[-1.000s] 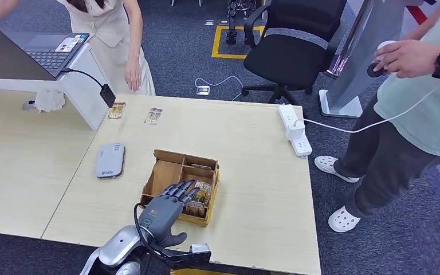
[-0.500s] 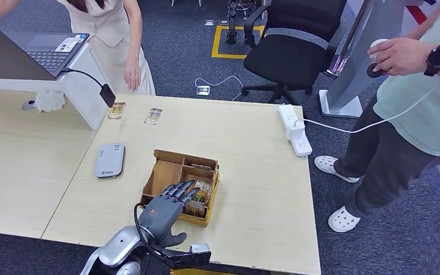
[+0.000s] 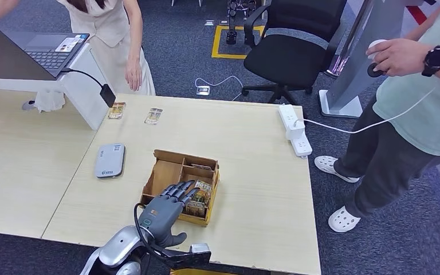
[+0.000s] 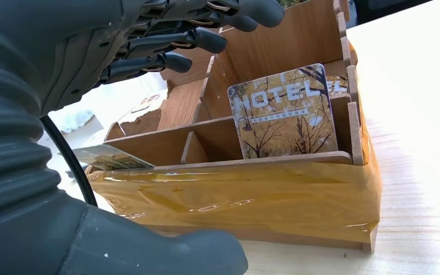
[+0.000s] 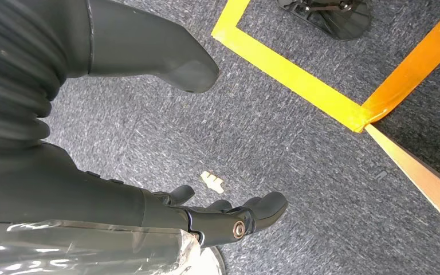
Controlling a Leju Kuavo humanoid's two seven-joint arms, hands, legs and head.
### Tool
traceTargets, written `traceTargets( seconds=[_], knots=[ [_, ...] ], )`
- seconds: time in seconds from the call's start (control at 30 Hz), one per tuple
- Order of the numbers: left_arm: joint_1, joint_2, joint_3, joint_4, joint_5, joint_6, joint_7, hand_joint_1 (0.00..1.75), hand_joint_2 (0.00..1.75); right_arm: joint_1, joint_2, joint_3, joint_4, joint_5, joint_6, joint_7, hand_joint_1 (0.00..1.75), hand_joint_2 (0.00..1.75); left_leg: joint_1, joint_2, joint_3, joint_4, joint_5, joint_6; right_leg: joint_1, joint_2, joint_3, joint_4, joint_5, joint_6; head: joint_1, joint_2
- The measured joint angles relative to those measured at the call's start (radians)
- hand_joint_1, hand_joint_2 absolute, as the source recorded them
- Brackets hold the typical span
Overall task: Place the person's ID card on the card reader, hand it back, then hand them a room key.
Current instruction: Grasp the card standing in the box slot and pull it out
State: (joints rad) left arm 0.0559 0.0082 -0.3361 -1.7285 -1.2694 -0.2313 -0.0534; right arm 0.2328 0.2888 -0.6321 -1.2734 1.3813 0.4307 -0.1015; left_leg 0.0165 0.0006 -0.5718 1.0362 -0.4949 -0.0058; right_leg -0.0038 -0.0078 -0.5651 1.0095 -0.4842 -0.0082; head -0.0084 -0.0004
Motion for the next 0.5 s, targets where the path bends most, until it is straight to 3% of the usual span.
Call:
traceTargets(
  seconds=[0.5],
  knots=[
    [-0.009,-0.009,0.0,0.005,-0.02,0.015,0.008,0.0,1.75,0.0,0.0,0.0,0.0,0.0,0.003,0.0,0.0,1.75,0.0,0.0,0.0,0.0,0.0,0.0,0.0,0.0,0.0,0.0,0.0,0.0,0.0,0.0]
  ],
)
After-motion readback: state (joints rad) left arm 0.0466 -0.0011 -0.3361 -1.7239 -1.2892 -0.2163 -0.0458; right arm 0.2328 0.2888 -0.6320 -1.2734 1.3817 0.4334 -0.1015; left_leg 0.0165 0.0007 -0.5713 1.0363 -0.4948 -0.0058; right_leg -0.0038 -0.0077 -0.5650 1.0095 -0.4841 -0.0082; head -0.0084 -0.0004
